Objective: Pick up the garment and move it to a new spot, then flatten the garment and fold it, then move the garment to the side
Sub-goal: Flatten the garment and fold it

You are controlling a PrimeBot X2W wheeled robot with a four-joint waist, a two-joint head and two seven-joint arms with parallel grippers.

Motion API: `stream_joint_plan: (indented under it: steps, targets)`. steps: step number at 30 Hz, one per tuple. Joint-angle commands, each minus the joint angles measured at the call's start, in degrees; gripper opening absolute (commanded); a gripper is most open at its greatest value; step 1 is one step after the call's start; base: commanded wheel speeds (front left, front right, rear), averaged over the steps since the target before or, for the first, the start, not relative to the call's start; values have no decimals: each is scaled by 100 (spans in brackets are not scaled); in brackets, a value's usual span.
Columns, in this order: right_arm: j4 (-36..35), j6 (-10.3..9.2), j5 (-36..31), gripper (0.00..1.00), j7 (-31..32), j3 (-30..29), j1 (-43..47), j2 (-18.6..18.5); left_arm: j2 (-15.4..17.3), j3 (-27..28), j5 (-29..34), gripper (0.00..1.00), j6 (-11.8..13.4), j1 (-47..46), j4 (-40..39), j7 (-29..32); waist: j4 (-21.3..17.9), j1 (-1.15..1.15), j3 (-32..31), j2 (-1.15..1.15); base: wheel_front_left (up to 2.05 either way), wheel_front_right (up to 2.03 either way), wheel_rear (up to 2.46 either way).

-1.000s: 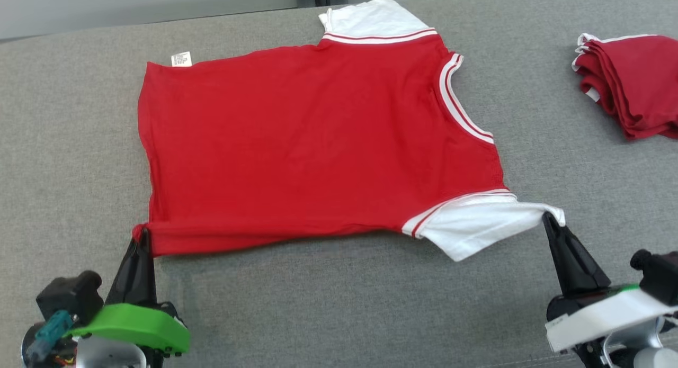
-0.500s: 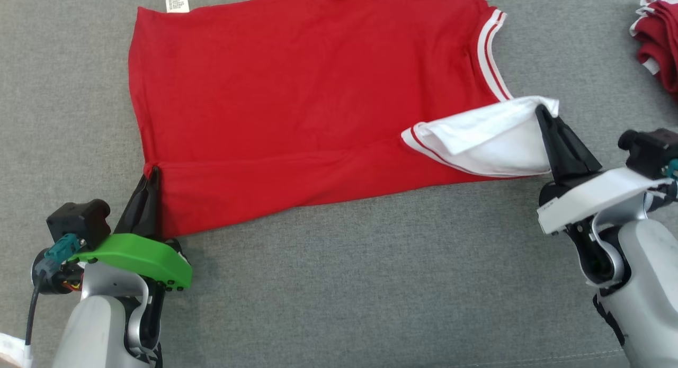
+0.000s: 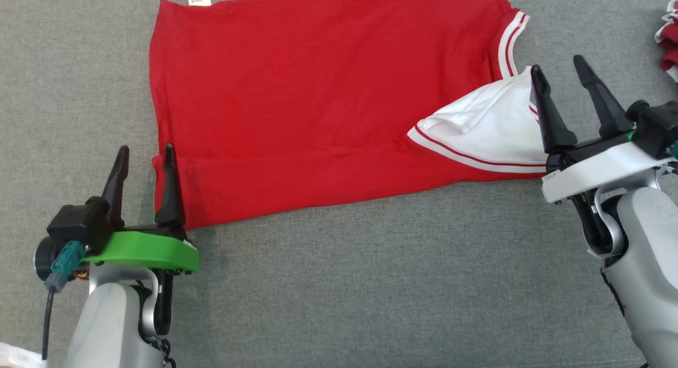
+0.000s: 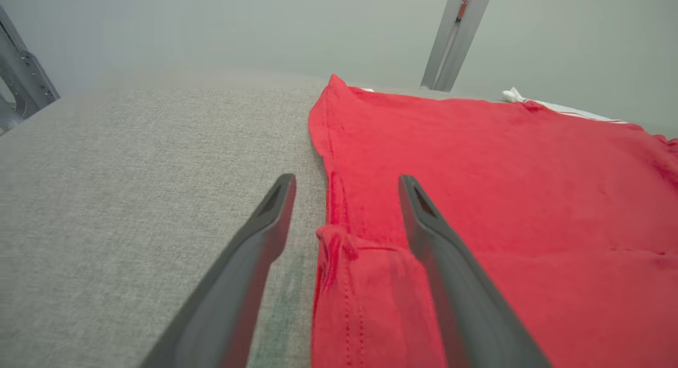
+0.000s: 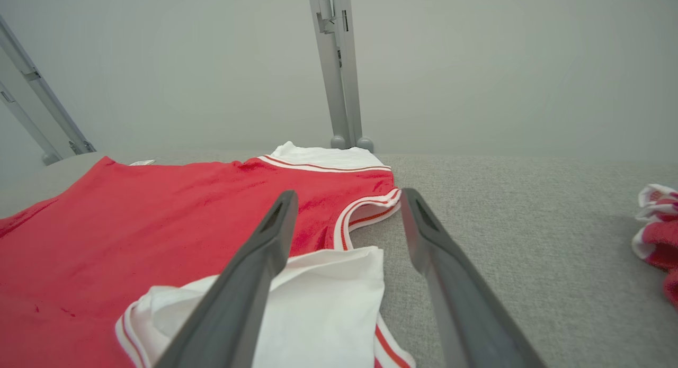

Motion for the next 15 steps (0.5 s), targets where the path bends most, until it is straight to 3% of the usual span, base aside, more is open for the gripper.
stream_joint_plan:
  steps: [1,7,15]
  targets:
    - [-252,1,-206,100,-35,-194,192,96,0,32,155,100,97,5,-103,-127,-67,0,-99,0,0,0,0]
    - [-1323,1,-776,100,-37,-882,1040,498,-72,128,471,100,354,289,-667,-320,-217,0,-389,0,0,0,0]
    - [-2052,1,-1008,100,-38,-1118,2123,843,-73,170,660,100,547,897,-1097,-331,-396,0,-751,0,0,0,0]
